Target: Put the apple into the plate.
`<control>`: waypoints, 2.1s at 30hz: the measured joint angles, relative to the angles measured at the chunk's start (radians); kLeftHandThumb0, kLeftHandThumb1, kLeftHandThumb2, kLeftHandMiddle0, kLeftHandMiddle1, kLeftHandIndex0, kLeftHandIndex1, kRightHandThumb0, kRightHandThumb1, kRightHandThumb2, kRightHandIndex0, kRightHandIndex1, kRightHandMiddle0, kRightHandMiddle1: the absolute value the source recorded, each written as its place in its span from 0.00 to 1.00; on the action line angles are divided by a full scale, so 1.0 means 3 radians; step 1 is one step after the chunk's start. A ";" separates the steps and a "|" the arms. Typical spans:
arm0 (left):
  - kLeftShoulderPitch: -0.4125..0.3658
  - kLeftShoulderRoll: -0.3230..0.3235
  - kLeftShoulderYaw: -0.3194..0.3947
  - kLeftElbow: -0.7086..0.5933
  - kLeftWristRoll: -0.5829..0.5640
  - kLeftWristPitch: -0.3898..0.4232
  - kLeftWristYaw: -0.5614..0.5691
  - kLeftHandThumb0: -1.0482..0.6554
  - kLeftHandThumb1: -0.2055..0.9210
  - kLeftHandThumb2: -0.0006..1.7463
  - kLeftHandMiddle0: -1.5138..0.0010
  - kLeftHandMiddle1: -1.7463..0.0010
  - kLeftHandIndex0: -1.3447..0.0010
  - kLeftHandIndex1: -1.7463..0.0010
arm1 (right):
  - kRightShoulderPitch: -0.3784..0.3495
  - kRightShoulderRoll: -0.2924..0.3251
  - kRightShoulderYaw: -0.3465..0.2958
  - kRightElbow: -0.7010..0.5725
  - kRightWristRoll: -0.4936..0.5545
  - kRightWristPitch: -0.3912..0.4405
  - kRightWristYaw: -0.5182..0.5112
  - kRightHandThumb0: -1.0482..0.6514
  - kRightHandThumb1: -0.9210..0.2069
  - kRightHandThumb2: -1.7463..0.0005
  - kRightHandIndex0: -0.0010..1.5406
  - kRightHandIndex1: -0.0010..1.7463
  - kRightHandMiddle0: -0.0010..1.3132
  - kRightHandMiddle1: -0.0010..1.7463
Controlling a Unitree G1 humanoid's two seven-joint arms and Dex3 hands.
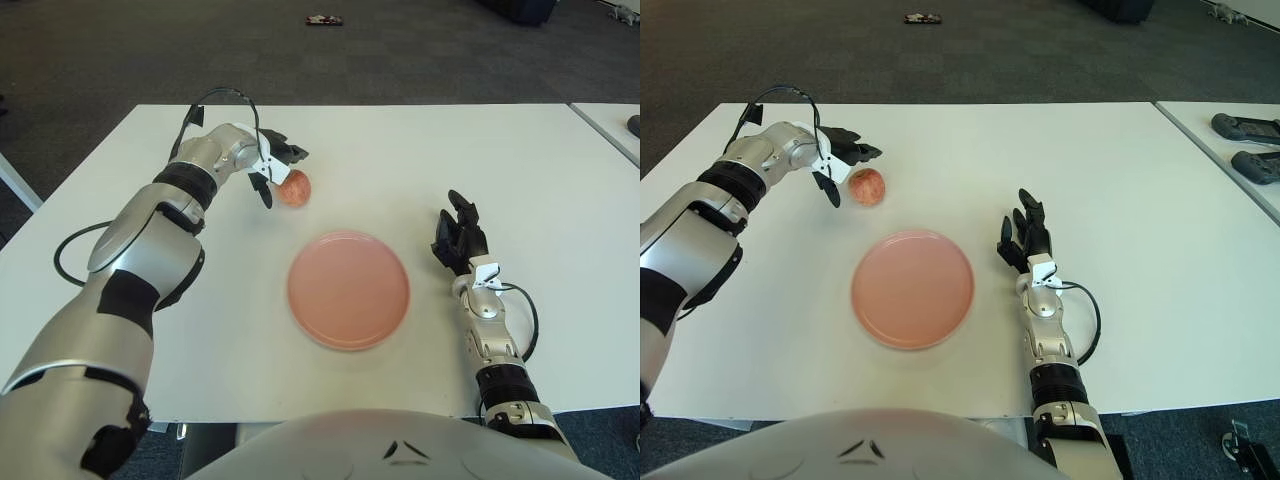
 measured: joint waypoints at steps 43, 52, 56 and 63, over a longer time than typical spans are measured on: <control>0.0007 -0.0314 -0.0101 0.0404 0.0063 0.0308 0.1261 0.00 0.81 0.00 1.00 1.00 1.00 0.97 | -0.0006 0.0002 -0.0016 0.0073 0.0009 -0.0057 0.0011 0.22 0.00 0.54 0.14 0.01 0.00 0.28; 0.0008 -0.0329 -0.0086 0.0446 -0.0010 0.0308 0.1273 0.00 0.81 0.00 1.00 1.00 1.00 0.95 | -0.0016 0.0002 -0.0024 0.0095 0.0016 -0.0074 0.0011 0.23 0.00 0.54 0.14 0.01 0.00 0.28; 0.0008 -0.0330 -0.0086 0.0469 -0.0015 0.0309 0.1273 0.00 0.81 0.00 1.00 1.00 1.00 0.92 | -0.0024 0.0002 -0.0032 0.0113 0.0021 -0.0092 0.0011 0.23 0.00 0.54 0.14 0.01 0.00 0.28; 0.0008 -0.0330 -0.0086 0.0497 -0.0019 0.0326 0.1231 0.01 0.82 0.00 1.00 1.00 1.00 0.91 | -0.0038 0.0002 -0.0056 0.0144 0.0029 -0.0121 0.0022 0.23 0.00 0.54 0.14 0.00 0.00 0.28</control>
